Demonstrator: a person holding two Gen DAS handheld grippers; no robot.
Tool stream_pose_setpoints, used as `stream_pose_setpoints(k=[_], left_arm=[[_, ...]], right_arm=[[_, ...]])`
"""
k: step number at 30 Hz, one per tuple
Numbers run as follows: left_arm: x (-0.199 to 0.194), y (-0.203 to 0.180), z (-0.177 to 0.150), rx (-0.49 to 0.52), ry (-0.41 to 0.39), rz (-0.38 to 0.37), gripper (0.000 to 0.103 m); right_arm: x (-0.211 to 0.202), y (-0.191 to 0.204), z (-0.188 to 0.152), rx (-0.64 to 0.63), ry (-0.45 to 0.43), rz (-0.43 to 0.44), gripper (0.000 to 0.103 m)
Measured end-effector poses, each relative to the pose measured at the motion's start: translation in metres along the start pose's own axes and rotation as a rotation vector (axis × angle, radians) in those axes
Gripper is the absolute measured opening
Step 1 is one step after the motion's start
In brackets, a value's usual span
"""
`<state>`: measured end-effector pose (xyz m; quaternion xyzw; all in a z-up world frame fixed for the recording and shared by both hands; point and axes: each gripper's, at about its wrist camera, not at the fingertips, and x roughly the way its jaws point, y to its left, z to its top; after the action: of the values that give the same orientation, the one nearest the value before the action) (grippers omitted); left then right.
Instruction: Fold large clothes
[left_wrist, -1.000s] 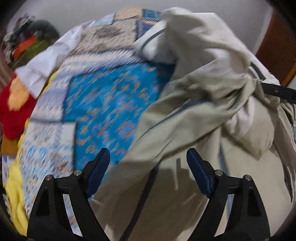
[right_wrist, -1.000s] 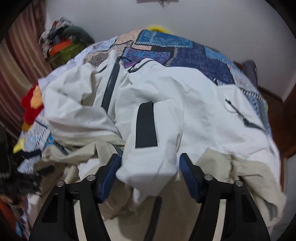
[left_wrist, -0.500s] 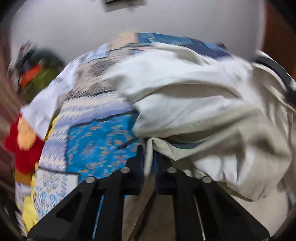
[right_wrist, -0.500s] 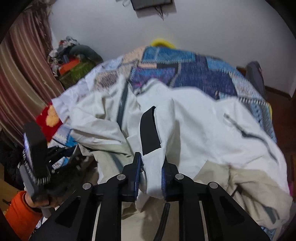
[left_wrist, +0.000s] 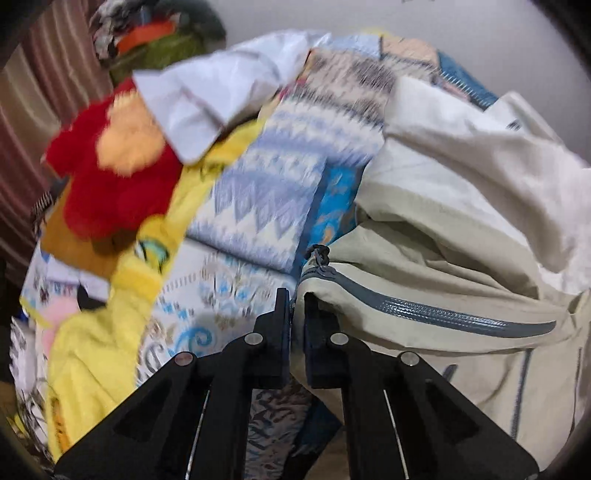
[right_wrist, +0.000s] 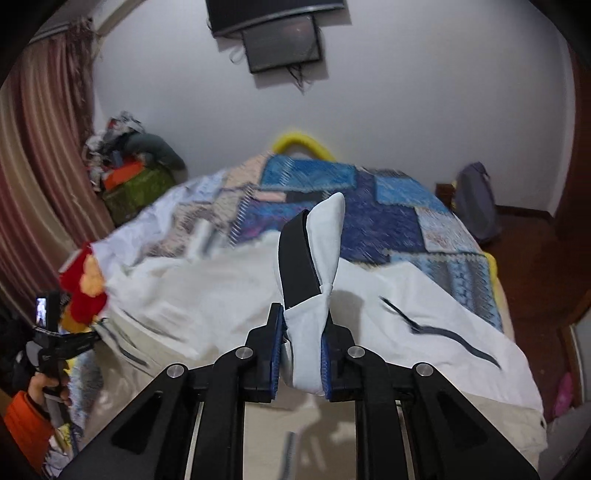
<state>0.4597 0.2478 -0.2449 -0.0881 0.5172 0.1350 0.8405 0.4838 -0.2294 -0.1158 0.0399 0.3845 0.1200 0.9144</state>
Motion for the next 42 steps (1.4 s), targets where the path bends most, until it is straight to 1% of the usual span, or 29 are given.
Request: stream_pose_setpoints(k=[2,6,9,13,14,15,18,19,20,21,23,25,27,28,30,31,32,33,34,35,38,40,42], left_arm=[[0.009,0.002,-0.010,-0.001,0.018,0.000,0.007],[0.010,-0.004,-0.017,0.043,-0.001,0.026,0.007],[0.011,-0.009,-0.018,0.071,0.010,0.047,0.008],[0.013,-0.011,-0.018,0.095,0.017,0.059,0.013],[0.013,-0.012,-0.018,0.100,0.018,0.065,0.013],[0.013,-0.012,-0.018,0.102,0.019,0.070,0.013],[0.016,-0.014,-0.016,0.104,0.026,0.087,0.013],[0.017,-0.014,-0.016,0.104,0.029,0.094,0.013],[0.019,-0.014,-0.015,0.101,0.032,0.098,0.013],[0.019,-0.015,-0.014,0.100,0.034,0.103,0.013],[0.018,-0.016,-0.012,0.102,0.033,0.106,0.013],[0.010,-0.018,-0.012,0.120,0.022,0.095,0.013],[-0.009,-0.018,-0.010,0.130,-0.001,0.030,0.013],[-0.017,-0.017,-0.009,0.132,-0.013,0.009,0.014],[-0.046,-0.017,-0.001,0.145,-0.053,-0.046,0.018],[-0.057,-0.017,0.004,0.148,-0.072,-0.054,0.027],[-0.070,-0.019,0.011,0.153,-0.099,-0.052,0.042],[-0.085,-0.022,0.021,0.162,-0.136,-0.050,0.050],[-0.094,-0.026,0.029,0.172,-0.163,-0.051,0.067],[-0.105,-0.033,0.041,0.191,-0.198,-0.056,0.081],[-0.112,-0.058,0.068,0.249,-0.221,-0.087,0.090],[-0.102,-0.080,0.090,0.280,-0.215,-0.108,0.092],[-0.082,-0.098,0.107,0.300,-0.198,-0.115,0.092]], right_arm=[[0.017,-0.009,-0.012,-0.005,0.063,-0.030,0.014],[0.046,-0.019,-0.040,-0.076,0.150,-0.117,0.014],[0.060,-0.029,-0.052,-0.121,0.166,-0.167,0.015],[0.058,-0.035,-0.061,-0.153,0.166,-0.198,0.015],[0.056,-0.035,-0.062,-0.164,0.166,-0.212,0.018],[0.054,-0.034,-0.063,-0.185,0.168,-0.246,0.022],[0.044,-0.029,-0.064,-0.267,0.130,-0.352,0.043],[0.039,-0.029,-0.063,-0.288,0.104,-0.411,0.068],[0.036,-0.030,-0.061,-0.301,0.080,-0.443,0.085],[0.030,-0.033,-0.061,-0.313,0.050,-0.462,0.086],[0.021,-0.045,-0.055,-0.284,0.053,-0.440,0.086],[0.005,-0.060,-0.046,-0.214,0.056,-0.350,0.086],[-0.011,-0.063,-0.040,-0.175,0.037,-0.290,0.086],[-0.020,-0.065,-0.032,-0.155,0.021,-0.241,0.087],[-0.027,-0.062,-0.021,-0.142,0.009,-0.183,0.087],[-0.030,-0.058,-0.010,-0.137,0.004,-0.149,0.087],[-0.029,-0.054,-0.004,-0.137,0.002,-0.134,0.087],[-0.028,-0.048,0.004,-0.138,-0.004,-0.111,0.087],[-0.024,-0.042,0.015,-0.137,-0.012,-0.085,0.088],[-0.018,-0.035,0.026,-0.134,-0.016,-0.056,0.089],[0.006,-0.018,0.049,-0.124,-0.012,0.004,0.095],[0.037,-0.006,0.066,-0.109,0.019,0.034,0.095],[0.075,0.005,0.080,-0.084,0.079,0.047,0.095]])
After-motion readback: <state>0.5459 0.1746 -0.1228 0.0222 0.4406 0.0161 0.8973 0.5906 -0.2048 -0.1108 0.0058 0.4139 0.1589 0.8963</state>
